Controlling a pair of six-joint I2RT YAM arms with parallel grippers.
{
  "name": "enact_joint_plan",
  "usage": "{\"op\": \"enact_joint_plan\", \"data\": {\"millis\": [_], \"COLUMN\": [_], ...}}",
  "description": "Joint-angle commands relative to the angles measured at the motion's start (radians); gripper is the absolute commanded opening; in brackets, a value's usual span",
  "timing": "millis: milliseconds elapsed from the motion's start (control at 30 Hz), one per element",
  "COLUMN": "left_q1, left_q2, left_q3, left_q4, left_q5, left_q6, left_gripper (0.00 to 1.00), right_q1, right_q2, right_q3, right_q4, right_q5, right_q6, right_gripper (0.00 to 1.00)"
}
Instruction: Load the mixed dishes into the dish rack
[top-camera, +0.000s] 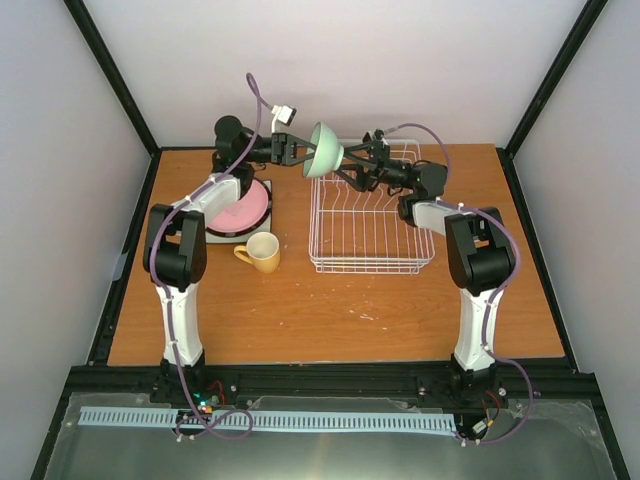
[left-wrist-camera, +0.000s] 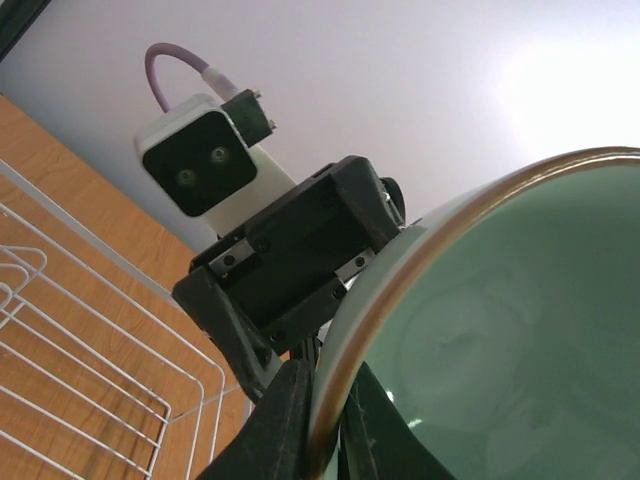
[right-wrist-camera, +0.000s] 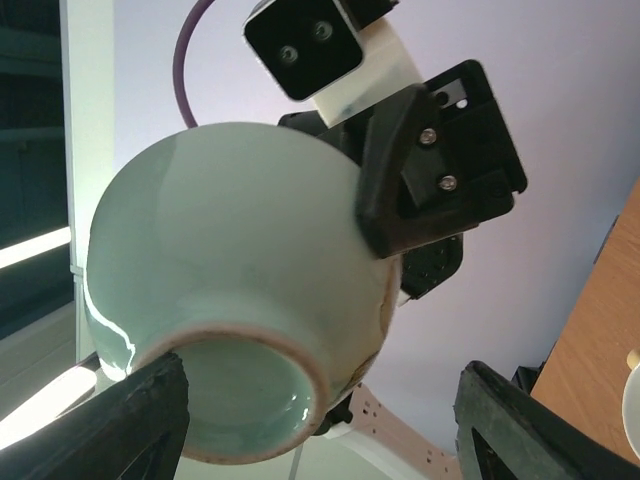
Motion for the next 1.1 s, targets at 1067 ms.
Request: {"op": "enact_joint_plan", "data": {"millis": [1067], "left_q1": [-0.023], "left_q2": [0.139], "left_q3": [0.166], "left_q4": [-0.045], "left_q5": [-0.035], "left_q6": [0.04], "left_gripper": [0.01], "right_q1": [0.01], "right_q2": [-0.033], "right_q3": [0.04], "right_q4": [0.181], "right_q5": [0.011], "right_q6": [0.138], "right_gripper": [0.55]}}
